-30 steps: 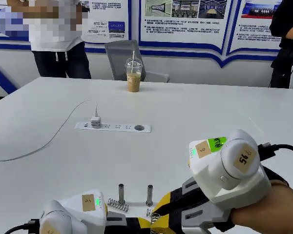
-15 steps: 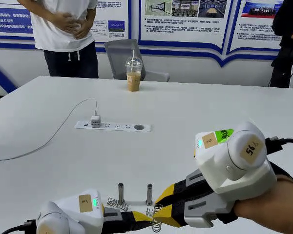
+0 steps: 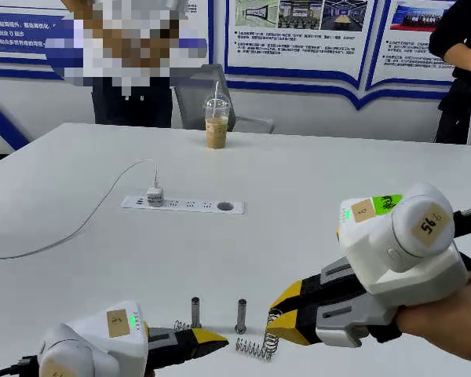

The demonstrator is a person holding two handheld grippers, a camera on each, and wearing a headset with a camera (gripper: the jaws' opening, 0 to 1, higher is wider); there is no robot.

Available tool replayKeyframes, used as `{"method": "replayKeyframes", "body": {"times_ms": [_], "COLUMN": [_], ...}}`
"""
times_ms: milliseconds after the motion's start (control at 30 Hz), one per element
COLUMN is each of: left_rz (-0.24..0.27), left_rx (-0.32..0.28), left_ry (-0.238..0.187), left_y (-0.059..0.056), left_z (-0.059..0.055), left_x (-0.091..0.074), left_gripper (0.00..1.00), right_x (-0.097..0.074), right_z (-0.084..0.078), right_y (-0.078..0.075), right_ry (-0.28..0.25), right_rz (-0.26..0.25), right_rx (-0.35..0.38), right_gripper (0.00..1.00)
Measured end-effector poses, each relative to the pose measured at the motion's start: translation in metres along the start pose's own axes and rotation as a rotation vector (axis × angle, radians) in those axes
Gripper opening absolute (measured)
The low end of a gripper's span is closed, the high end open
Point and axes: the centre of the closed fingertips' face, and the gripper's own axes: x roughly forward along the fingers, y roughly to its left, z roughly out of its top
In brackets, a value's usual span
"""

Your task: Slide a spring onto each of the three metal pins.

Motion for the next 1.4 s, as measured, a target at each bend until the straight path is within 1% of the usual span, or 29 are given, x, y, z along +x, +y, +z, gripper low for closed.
{"method": "replayKeyframes", "body": {"times_ms": [133,500,600,900,1067,1233,1400], "left_rz": [0.02,0.079,0.094,0.124,0.14,0.153,0.163], "left_rx": [-0.012,-0.043,-0.05,-0.061,-0.067,-0.075,-0.08], "left_ry": [-0.005,-0.007,-0.006,-0.001,-0.002,-0.002,0.001], "left_y": [0.005,0.019,0.022,0.028,0.031,0.034,0.035], "left_z": [0.0,-0.007,-0.008,-0.015,-0.016,-0.017,-0.019], "left_x": [-0.004,-0.019,-0.022,-0.032,-0.035,-0.038,-0.04], "left_gripper": [0.4,0.46,0.46,0.48,0.49,0.51,0.52], "right_x": [-0.004,-0.018,-0.018,-0.017,-0.012,-0.006,0.0], "right_z": [-0.001,-0.007,-0.01,-0.025,-0.037,-0.046,-0.051], "right_y": [-0.008,-0.043,-0.051,-0.078,-0.089,-0.093,-0.095], "right_ry": [-0.004,-0.012,-0.014,0.012,0.027,0.039,0.044], "right_rz": [-0.024,-0.115,-0.135,-0.21,-0.228,-0.237,-0.233], "right_rx": [0.005,0.044,0.055,0.076,0.105,0.113,0.128], "right_gripper": [0.12,0.12,0.12,0.12,0.12,0.12,0.12]}}
